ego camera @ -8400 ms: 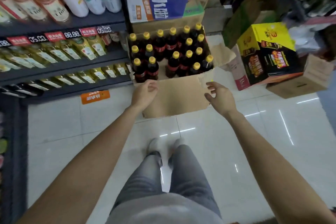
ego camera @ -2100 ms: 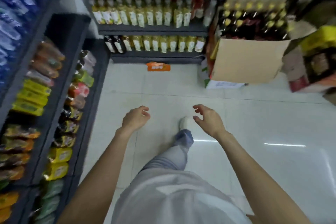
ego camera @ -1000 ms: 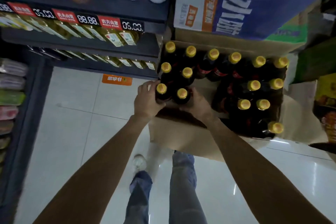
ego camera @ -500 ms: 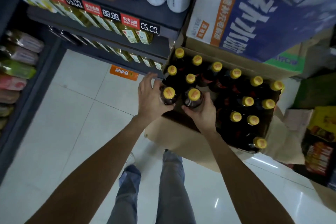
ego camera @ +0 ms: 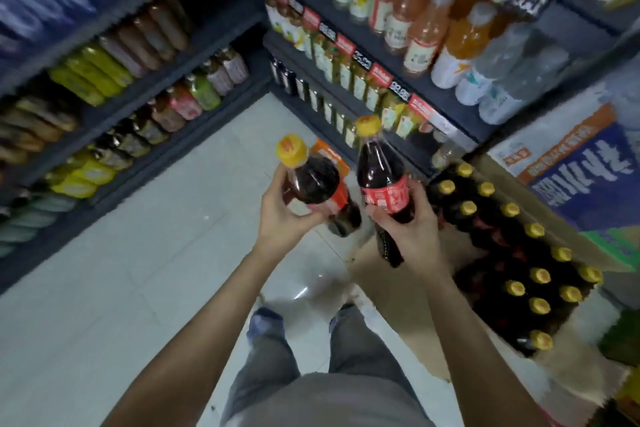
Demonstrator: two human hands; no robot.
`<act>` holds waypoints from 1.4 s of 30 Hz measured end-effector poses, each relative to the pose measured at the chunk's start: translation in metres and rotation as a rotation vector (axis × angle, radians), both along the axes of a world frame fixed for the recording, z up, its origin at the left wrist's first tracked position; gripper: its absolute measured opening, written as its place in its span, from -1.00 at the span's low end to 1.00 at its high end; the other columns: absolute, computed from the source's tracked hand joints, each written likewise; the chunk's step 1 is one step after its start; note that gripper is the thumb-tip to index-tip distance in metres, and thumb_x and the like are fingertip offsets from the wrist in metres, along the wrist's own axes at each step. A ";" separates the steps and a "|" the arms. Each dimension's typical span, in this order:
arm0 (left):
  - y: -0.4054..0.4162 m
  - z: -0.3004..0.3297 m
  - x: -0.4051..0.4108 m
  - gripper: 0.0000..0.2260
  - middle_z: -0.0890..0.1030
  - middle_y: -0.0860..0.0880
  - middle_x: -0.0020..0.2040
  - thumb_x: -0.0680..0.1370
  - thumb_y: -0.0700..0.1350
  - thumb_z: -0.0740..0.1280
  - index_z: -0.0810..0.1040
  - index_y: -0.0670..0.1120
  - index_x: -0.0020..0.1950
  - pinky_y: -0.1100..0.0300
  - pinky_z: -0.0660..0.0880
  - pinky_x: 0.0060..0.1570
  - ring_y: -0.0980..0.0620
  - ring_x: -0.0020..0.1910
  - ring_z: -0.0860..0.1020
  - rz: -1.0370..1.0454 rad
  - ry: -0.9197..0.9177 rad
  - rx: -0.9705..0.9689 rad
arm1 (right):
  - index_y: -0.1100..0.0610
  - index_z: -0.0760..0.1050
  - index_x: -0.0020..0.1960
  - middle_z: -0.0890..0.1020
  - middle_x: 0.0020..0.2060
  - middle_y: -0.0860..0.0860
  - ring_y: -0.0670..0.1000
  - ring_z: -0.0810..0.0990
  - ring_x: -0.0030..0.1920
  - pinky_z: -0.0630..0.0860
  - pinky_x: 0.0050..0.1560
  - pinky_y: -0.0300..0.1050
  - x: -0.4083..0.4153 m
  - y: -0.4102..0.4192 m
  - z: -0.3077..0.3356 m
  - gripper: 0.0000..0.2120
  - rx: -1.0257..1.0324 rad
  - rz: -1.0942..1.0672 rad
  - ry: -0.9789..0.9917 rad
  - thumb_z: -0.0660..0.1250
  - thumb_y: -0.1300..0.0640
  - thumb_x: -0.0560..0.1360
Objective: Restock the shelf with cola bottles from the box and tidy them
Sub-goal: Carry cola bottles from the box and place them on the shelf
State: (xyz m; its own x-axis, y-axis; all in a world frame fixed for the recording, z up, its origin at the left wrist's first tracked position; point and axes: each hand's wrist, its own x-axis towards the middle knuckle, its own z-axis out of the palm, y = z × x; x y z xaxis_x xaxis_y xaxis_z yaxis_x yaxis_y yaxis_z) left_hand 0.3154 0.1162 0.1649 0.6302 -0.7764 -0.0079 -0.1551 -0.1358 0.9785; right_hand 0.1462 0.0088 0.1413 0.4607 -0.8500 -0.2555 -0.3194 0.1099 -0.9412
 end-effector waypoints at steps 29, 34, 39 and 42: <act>0.594 0.131 0.510 -0.43 0.59 0.04 0.02 0.22 0.06 0.55 0.46 -0.08 0.13 0.35 0.48 -0.03 0.22 -0.01 0.57 1.238 -0.329 -0.212 | -0.09 0.48 0.10 0.62 -0.03 -0.18 -0.20 0.58 -0.01 0.45 -0.02 -0.29 0.695 0.477 0.128 -0.54 -0.116 0.991 -0.317 0.50 -0.12 0.26; 0.625 0.153 0.637 -0.44 0.61 -0.01 0.08 0.27 0.12 0.56 0.42 -0.01 0.15 -0.07 0.52 0.15 0.05 0.12 0.58 1.312 -0.430 -0.228 | -0.02 0.44 0.17 0.61 0.05 -0.10 -0.12 0.57 0.07 0.47 0.12 -0.18 0.818 0.521 0.165 -0.42 -0.238 0.960 -0.482 0.52 -0.16 0.24; 0.632 0.180 0.752 -0.40 0.62 0.00 0.11 0.27 0.11 0.56 0.40 -0.02 0.18 -0.06 0.51 0.15 0.07 0.11 0.59 1.316 -0.483 -0.307 | 0.05 0.37 0.21 0.57 0.10 -0.10 -0.29 0.53 0.04 0.41 0.05 -0.42 0.918 0.553 0.197 -0.40 -0.348 0.879 -0.635 0.58 0.07 0.28; 0.630 0.184 0.807 -0.42 0.62 0.04 0.12 0.28 0.13 0.56 0.39 0.02 0.18 0.01 0.53 0.14 0.12 0.11 0.59 1.293 -0.545 -0.273 | 0.00 0.33 0.21 0.51 0.08 -0.18 -0.33 0.48 0.06 0.40 0.13 -0.42 0.970 0.569 0.205 -0.36 -0.459 0.817 -0.696 0.60 0.12 0.26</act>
State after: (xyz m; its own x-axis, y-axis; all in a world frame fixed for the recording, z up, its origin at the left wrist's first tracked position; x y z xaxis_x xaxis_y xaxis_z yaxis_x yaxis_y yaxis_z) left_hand 1.1224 0.7463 0.3487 0.7591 0.3988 0.5146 -0.4283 -0.2893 0.8561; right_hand 1.1163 0.5773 0.3464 0.8334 -0.1825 0.5217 0.4628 -0.2856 -0.8392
